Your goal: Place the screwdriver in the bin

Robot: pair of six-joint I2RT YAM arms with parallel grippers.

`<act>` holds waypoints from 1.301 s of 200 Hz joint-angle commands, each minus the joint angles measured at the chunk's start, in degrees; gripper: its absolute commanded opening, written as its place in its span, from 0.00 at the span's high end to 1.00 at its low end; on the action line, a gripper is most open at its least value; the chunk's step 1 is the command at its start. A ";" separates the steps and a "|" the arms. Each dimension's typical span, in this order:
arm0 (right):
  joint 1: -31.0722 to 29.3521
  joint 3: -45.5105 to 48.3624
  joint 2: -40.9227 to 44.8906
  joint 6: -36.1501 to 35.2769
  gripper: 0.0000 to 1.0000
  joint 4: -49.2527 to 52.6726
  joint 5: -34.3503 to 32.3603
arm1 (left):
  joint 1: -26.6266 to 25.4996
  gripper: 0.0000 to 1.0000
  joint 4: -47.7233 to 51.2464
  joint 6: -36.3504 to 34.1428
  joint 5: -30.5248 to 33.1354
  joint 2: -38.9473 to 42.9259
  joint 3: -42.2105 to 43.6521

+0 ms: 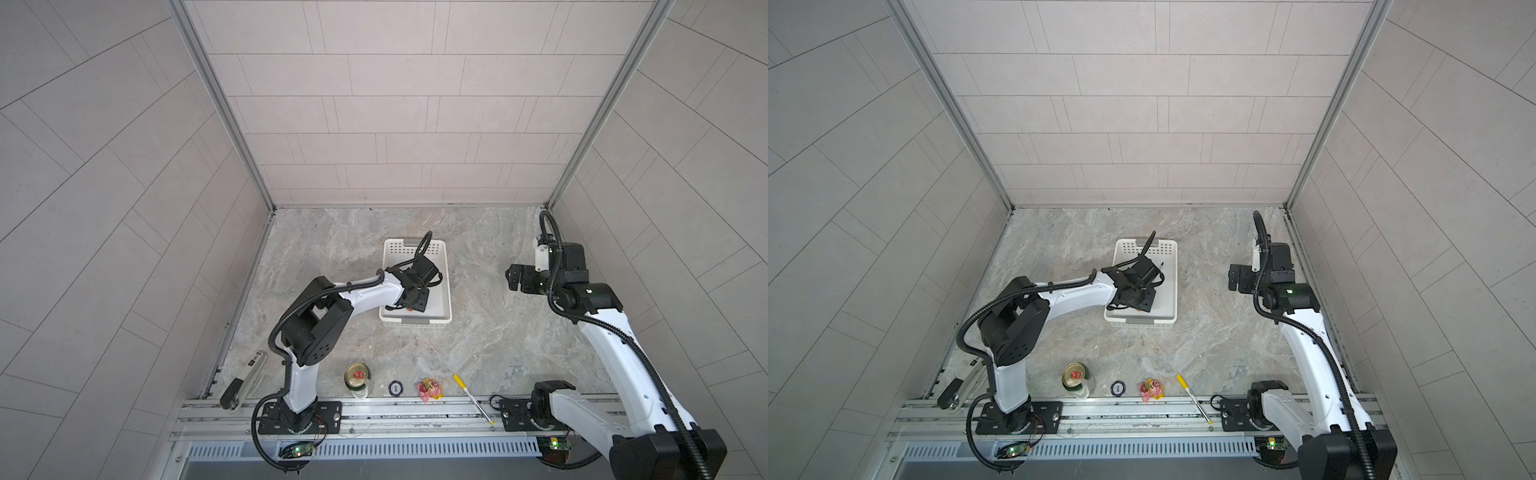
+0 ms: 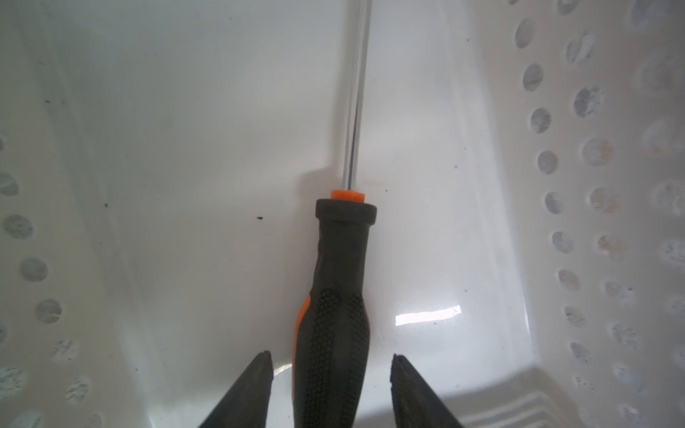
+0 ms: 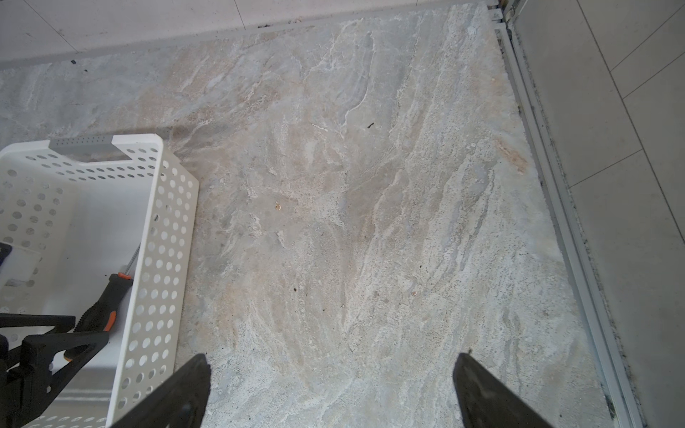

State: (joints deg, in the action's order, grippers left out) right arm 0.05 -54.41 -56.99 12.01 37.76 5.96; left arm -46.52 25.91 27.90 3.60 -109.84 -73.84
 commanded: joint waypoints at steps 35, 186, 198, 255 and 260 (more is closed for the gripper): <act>0.23 0.31 0.17 -1.20 0.00 0.70 -0.89 | -0.16 0.22 5.03 -3.82 1.13 4.11 -6.48; -0.21 7.00 -2.46 -3.17 0.00 -19.33 -4.56 | 15.48 0.00 -12.89 -23.18 20.19 38.57 14.04; -0.19 7.90 -3.90 -2.73 0.00 -22.33 -6.10 | 19.74 0.00 -15.78 -22.57 20.29 42.12 18.40; -0.18 17.38 -6.63 -3.49 0.00 -40.85 -14.63 | 34.97 0.00 -31.37 -23.12 17.84 50.16 37.27; -0.23 17.98 -7.02 -3.52 0.00 -42.15 -15.52 | 35.65 0.00 -32.39 -23.51 17.81 50.09 38.27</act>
State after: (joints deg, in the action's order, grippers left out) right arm 0.01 -39.16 -63.33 9.45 6.00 -3.62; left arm -13.32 3.05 5.52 22.00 -60.20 -40.66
